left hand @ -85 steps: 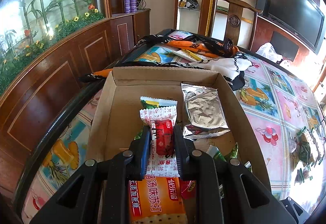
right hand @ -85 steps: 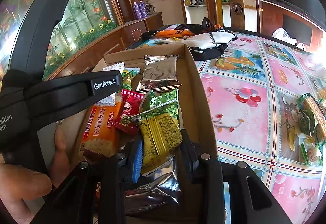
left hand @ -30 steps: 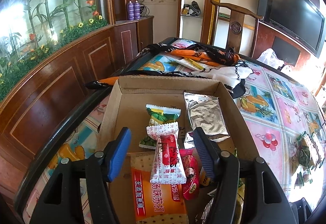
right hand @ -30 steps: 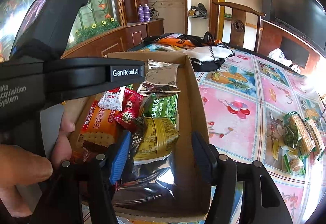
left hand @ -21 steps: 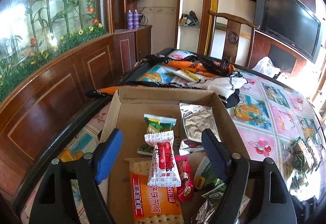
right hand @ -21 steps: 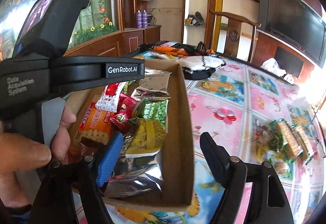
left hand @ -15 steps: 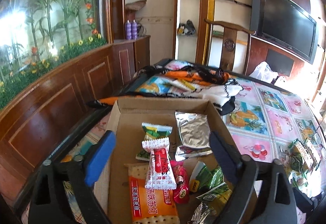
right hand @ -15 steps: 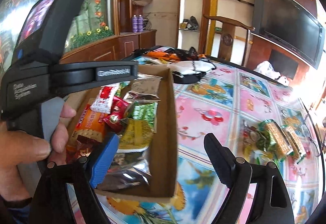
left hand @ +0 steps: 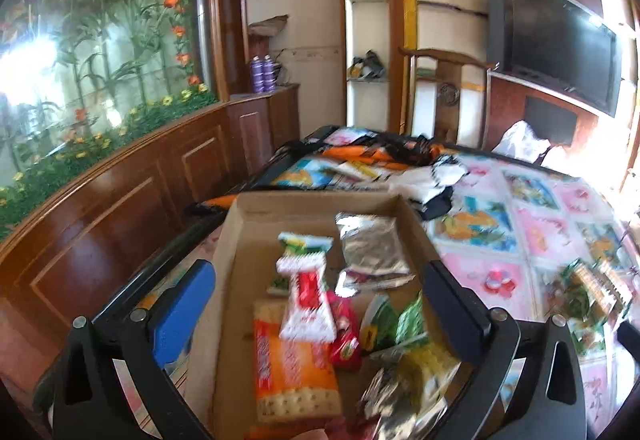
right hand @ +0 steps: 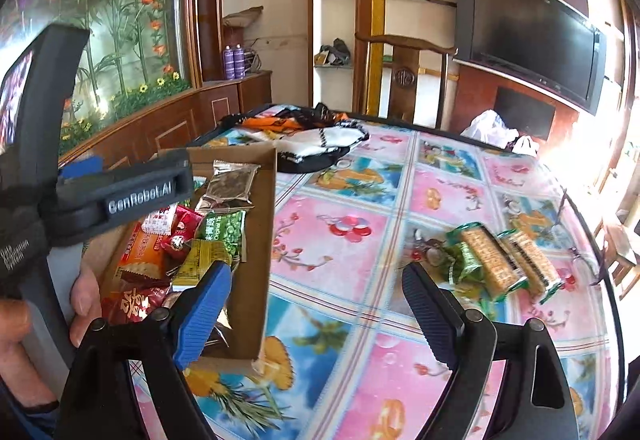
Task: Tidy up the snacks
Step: 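Withdraw both open tools up and away from the box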
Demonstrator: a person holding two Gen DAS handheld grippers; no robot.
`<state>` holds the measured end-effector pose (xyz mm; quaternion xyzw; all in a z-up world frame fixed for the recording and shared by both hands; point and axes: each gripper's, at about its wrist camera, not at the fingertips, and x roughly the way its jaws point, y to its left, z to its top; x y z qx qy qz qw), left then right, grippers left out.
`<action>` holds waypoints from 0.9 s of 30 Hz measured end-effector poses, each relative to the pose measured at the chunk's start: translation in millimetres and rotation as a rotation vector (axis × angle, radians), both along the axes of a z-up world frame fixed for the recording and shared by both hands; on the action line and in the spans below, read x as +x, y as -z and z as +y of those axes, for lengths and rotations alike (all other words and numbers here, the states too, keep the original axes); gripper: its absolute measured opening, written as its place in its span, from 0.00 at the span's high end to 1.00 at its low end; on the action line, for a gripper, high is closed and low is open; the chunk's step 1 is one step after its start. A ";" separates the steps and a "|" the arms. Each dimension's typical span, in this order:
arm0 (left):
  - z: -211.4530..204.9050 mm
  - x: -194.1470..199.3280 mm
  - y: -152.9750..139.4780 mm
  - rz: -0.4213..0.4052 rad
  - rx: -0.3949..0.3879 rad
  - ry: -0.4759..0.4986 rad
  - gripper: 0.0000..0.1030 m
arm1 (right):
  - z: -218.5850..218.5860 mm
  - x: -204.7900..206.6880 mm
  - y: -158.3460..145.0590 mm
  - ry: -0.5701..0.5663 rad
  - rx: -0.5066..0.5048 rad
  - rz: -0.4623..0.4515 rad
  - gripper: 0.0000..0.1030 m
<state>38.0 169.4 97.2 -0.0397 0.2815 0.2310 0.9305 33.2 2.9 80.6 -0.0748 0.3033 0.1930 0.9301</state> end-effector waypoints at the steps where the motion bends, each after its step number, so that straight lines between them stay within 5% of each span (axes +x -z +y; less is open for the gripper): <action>1: -1.9 -2.4 0.5 0.011 0.014 -0.018 0.00 | -1.8 -2.5 -1.5 0.000 -0.004 -0.010 0.12; 16: -19.4 -79.5 3.7 -0.071 0.162 -0.156 0.00 | -3.0 -28.2 -1.1 -0.053 -0.042 -0.039 0.10; 27: -18.4 -69.1 9.2 0.000 0.154 -0.134 0.00 | 3.8 -31.9 7.3 -0.077 -0.044 -0.002 0.10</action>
